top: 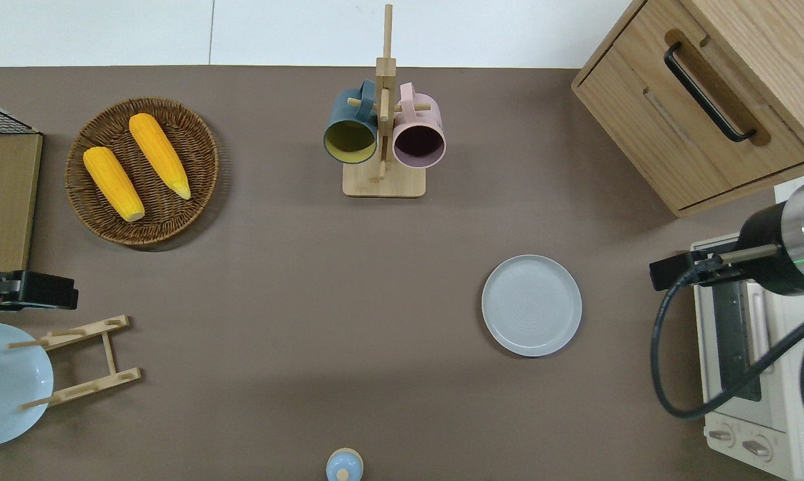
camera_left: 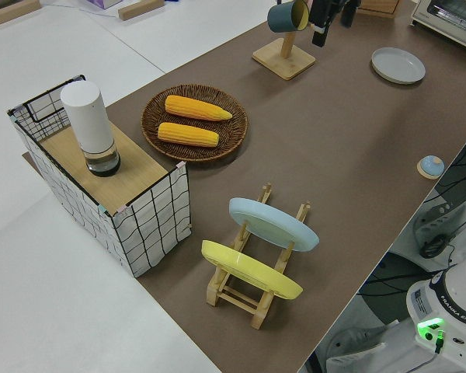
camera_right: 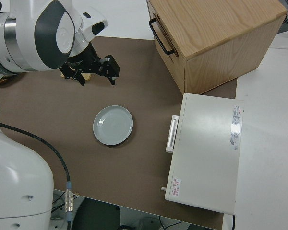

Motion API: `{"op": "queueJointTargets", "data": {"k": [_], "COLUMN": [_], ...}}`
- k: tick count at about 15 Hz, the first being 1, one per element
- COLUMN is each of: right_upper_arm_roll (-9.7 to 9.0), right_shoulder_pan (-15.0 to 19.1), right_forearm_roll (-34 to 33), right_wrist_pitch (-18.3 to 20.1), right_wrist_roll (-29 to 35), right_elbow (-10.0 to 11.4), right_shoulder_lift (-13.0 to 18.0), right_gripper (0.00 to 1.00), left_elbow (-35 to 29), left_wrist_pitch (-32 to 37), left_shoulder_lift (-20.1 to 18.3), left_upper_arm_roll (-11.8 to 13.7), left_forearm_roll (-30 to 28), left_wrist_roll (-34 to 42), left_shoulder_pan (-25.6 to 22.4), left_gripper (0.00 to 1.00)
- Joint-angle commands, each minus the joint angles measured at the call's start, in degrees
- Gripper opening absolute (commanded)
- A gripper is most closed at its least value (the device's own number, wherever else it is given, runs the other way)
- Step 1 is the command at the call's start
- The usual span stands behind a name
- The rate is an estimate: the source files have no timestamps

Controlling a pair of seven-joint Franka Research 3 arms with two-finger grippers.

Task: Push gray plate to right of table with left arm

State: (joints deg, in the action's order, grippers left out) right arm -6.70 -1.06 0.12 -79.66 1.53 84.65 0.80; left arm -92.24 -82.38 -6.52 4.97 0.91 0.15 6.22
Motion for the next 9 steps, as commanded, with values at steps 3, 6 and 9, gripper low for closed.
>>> {"op": "queueJointTargets", "data": {"k": [3,6,9], "right_upper_arm_roll": [-0.77,-0.86,-0.77], "right_shoulder_pan": [1.15,1.15,1.15], "right_forearm_roll": [0.59,0.59,0.59], "right_wrist_pitch": [0.83,0.83,0.83], "right_wrist_roll": [0.05,0.14,0.14], "right_elbow": [-0.45,-0.45,-0.45], "right_shoulder_lift": [0.17,0.17,0.17], "right_gripper": [0.983,0.983,0.983], "left_elbow": [-13.31,-16.56,-17.62], "left_wrist_pitch": [-10.25,-13.67,-14.30], "left_shoulder_lift": [-6.57,-7.10,-7.80], "left_upper_arm_roll": [0.75,0.49,0.40], "left_forearm_roll": [-0.82,-0.47,-0.38], "left_wrist_roll": [1.43,1.52,1.43], "left_shoulder_pan": [-0.42,-0.34,-0.33], "left_gripper": [1.00,1.00,1.00]}}
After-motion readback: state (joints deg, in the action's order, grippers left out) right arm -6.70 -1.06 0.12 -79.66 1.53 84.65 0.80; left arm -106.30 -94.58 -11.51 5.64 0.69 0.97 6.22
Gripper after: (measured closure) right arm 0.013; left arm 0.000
